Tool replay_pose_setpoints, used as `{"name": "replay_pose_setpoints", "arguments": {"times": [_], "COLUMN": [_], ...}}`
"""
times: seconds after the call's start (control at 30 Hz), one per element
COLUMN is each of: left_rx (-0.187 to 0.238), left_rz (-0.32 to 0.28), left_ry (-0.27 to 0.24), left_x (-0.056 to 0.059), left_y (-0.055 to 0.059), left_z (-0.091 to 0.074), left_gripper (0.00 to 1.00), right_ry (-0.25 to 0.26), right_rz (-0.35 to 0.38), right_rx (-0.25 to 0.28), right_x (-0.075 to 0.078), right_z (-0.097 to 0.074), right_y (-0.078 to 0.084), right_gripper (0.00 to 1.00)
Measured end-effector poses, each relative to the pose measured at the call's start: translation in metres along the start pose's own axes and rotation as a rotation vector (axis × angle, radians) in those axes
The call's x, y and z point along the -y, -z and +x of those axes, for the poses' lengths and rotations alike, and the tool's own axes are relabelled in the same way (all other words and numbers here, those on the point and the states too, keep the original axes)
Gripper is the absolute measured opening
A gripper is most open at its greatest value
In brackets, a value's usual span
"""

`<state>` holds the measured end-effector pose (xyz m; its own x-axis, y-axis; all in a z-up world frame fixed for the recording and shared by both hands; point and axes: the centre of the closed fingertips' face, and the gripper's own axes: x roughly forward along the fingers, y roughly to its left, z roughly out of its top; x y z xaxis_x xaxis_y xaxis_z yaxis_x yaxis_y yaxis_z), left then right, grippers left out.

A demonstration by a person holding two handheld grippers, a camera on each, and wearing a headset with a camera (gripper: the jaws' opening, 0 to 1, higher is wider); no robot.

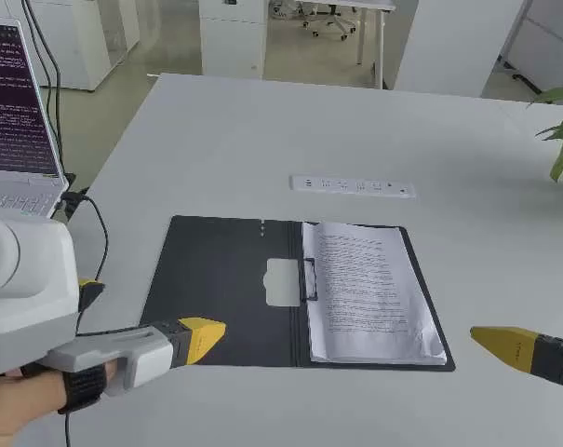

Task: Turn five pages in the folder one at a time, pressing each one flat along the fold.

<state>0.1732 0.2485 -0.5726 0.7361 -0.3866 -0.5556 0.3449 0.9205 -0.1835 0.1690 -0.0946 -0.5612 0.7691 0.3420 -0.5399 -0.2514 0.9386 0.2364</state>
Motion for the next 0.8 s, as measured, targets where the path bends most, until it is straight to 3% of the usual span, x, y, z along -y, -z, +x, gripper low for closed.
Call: {"name": "replay_pose_setpoints", "arguments": {"times": [0.8], "left_rx": [-0.004], "left_rz": [0.003], "left_ry": [0.006], "left_x": [0.0015], "left_y": [0.0006], "left_z": [0.0015], "left_gripper": [0.78], "right_ry": [-0.007], "right_rz": [0.004], "right_rx": [0.005], "right_x": [-0.0049], "right_z": [0.0007], "right_y": [0.001], "right_gripper": [0.94]}}
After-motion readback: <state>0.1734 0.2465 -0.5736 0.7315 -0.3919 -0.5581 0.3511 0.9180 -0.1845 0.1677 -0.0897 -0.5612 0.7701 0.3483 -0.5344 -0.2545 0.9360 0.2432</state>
